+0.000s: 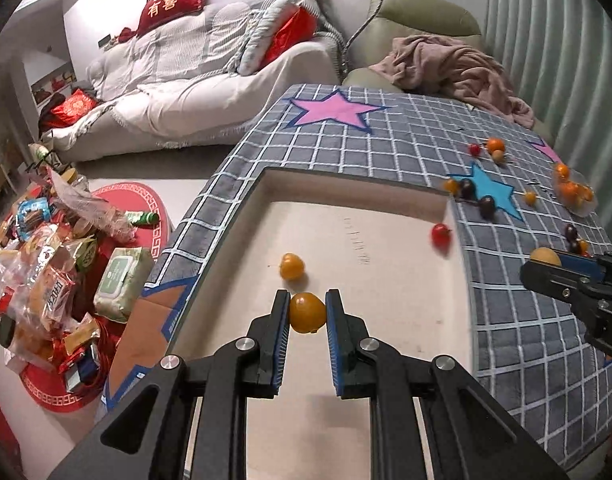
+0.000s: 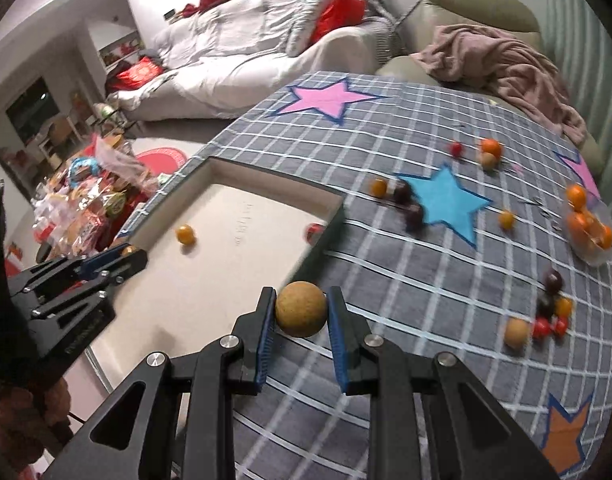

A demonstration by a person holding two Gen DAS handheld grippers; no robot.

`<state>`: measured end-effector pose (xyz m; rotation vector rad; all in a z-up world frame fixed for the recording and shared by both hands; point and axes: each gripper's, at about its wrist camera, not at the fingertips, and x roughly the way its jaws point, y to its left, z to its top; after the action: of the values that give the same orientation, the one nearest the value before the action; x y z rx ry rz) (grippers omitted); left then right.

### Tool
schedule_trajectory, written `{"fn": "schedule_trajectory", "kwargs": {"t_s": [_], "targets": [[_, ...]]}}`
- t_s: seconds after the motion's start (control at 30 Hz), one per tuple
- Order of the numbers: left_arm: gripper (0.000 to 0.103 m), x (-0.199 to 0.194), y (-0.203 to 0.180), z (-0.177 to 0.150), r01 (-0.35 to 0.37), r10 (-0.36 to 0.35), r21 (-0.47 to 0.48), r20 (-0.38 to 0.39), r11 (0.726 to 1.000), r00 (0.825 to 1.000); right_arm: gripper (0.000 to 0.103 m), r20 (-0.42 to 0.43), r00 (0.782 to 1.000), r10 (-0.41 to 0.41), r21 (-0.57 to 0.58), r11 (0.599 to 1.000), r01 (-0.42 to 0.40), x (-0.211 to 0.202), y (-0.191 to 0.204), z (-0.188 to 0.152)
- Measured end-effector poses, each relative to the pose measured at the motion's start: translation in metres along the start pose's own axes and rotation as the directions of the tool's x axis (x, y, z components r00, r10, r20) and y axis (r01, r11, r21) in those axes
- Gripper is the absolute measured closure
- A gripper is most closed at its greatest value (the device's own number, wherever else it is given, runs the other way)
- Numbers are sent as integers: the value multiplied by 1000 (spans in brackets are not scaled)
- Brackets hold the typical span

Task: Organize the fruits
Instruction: 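Carry the yellow-brown fruit in the right tool while the left tool carries the orange tomato to the tray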

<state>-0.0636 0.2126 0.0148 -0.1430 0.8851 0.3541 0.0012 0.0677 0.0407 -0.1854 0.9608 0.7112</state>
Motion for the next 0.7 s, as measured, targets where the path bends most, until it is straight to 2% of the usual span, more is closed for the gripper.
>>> {"fn": "schedule_trajectory", "kwargs": {"t_s": [0.37,0.7], "targets": [[84,42,3,0,-18,19,3,-88,1000,996,75,-84,996,30,-1,1000,-31,56,19,25],[84,59,4,1,-20,19,-10,-117,1000,993,75,-151,988,30,-16,999,-33,95,29,30]]}}
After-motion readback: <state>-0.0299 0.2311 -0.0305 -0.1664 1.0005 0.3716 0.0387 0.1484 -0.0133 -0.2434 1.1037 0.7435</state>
